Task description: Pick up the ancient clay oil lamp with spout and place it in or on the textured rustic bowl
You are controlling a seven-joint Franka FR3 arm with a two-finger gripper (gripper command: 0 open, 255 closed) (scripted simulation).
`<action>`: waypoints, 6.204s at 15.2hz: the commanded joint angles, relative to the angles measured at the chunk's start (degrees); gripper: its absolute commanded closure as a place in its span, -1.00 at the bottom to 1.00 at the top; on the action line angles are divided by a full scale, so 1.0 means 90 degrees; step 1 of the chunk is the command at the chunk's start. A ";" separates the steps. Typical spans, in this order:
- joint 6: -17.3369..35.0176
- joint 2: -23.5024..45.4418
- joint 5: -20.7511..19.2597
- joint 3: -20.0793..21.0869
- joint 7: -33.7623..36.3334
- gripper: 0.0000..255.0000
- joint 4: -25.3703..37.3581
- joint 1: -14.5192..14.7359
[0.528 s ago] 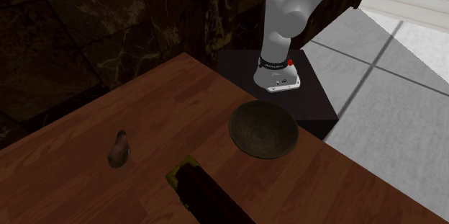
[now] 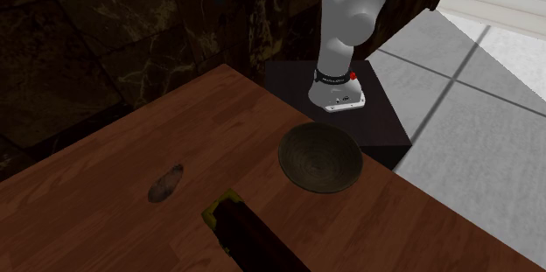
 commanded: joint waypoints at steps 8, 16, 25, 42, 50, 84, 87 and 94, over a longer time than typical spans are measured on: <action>0.1182 0.1617 0.0574 0.0222 -0.0460 -1.00 0.0385 0.0473; 0.1926 0.3149 0.1012 0.0520 -0.0896 -1.00 0.1142 0.0867; 0.2381 0.4870 0.1315 0.0940 -0.1333 -1.00 0.2394 0.1281; 0.2834 0.7116 0.1320 0.1438 -0.1699 -1.00 0.4202 0.1985; 0.2943 0.7173 0.1314 0.1438 -0.1697 -1.00 0.4154 0.2010; 0.6156 0.5706 -0.1663 0.0081 0.3322 1.00 0.1479 0.4026; 0.6156 0.5708 -0.1664 0.0081 0.3323 1.00 0.1480 0.4026; 0.6018 0.5593 -0.1599 0.0113 0.3261 1.00 0.1507 0.4006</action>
